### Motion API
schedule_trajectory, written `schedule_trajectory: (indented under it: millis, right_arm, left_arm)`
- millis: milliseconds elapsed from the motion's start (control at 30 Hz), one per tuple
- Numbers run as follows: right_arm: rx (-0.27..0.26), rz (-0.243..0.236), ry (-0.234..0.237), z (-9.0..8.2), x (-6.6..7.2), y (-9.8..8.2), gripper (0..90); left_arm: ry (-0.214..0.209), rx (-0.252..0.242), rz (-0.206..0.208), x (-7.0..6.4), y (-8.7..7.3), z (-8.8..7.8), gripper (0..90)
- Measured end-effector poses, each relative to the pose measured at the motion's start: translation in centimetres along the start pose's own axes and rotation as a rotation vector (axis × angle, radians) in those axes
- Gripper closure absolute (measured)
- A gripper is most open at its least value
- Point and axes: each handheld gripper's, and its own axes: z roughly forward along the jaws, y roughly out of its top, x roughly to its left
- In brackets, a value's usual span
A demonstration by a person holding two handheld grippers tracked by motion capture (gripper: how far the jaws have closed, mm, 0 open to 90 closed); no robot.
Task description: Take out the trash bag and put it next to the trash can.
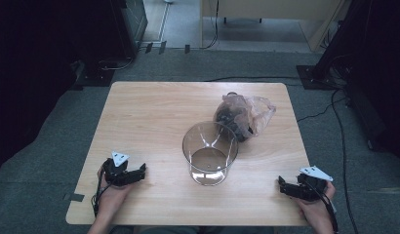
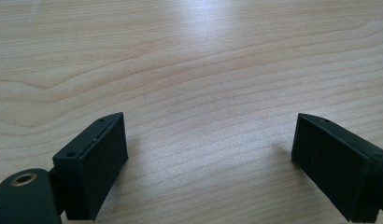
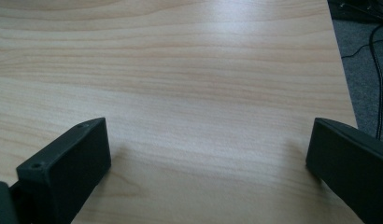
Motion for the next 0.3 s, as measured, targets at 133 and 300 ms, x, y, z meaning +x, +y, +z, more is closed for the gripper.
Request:
schedule_trajectory:
  millis: [133, 300]
  right_arm:
    - [0.0, 0.003, 0.001, -0.3, -0.21, -0.29, 0.0]
    - [0.0, 0.001, 0.001, -0.34, -0.25, -0.33, 0.0]
  left_arm:
    - [-0.001, 0.0, 0.001, 0.0, 0.0, 0.0, 10.2]
    - [-0.004, -0.001, 0.004, 0.0, 0.01, 0.02, 10.3]
